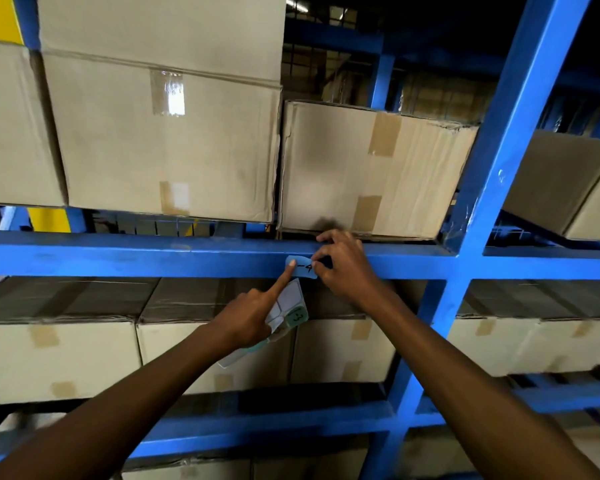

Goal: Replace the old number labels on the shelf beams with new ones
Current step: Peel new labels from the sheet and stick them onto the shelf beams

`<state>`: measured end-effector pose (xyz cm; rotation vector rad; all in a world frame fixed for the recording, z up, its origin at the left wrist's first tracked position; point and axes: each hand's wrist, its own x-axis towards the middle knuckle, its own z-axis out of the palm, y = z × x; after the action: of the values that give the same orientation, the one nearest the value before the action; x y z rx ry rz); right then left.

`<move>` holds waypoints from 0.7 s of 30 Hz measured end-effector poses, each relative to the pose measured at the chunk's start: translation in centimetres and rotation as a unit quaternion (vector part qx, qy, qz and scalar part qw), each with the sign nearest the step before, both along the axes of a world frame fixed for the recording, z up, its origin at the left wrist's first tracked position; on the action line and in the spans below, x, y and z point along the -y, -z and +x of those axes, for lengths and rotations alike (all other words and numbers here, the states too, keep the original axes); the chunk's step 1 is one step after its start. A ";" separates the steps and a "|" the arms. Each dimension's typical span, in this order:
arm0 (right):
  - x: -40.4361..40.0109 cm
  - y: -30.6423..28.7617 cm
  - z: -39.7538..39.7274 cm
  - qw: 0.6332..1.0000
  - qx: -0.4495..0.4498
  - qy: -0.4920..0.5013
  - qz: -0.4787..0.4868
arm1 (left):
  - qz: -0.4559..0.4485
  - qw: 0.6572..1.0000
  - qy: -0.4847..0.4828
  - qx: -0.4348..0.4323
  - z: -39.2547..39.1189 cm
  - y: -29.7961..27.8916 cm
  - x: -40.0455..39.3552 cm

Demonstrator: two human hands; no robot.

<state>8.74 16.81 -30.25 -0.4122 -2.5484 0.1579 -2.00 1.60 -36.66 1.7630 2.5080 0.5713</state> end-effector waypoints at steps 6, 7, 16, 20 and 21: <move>0.1 -0.1 -0.1 1.000 -0.014 0.015 0.005 | -0.035 0.998 -0.021 -0.046 0.0 -0.2 -0.1; 0.1 -0.1 -0.1 1.000 -0.016 0.018 0.006 | -0.041 0.998 -0.023 -0.049 -0.1 -0.2 -0.1; 0.6 -0.1 -0.8 0.997 -0.025 0.065 0.020 | -0.054 0.997 -0.016 -0.055 -0.5 -0.2 -0.2; 0.7 -0.2 -1.0 0.995 -0.033 0.095 0.006 | -0.050 0.997 -0.009 -0.052 -0.7 0.0 -0.2; 0.8 -0.2 -1.1 0.994 -0.038 0.104 -0.001 | -0.048 0.998 -0.008 -0.051 -0.7 0.0 -0.1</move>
<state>7.67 16.01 -30.01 -0.6575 -2.4133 0.0969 -2.71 1.74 -36.68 1.7833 2.5691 0.3644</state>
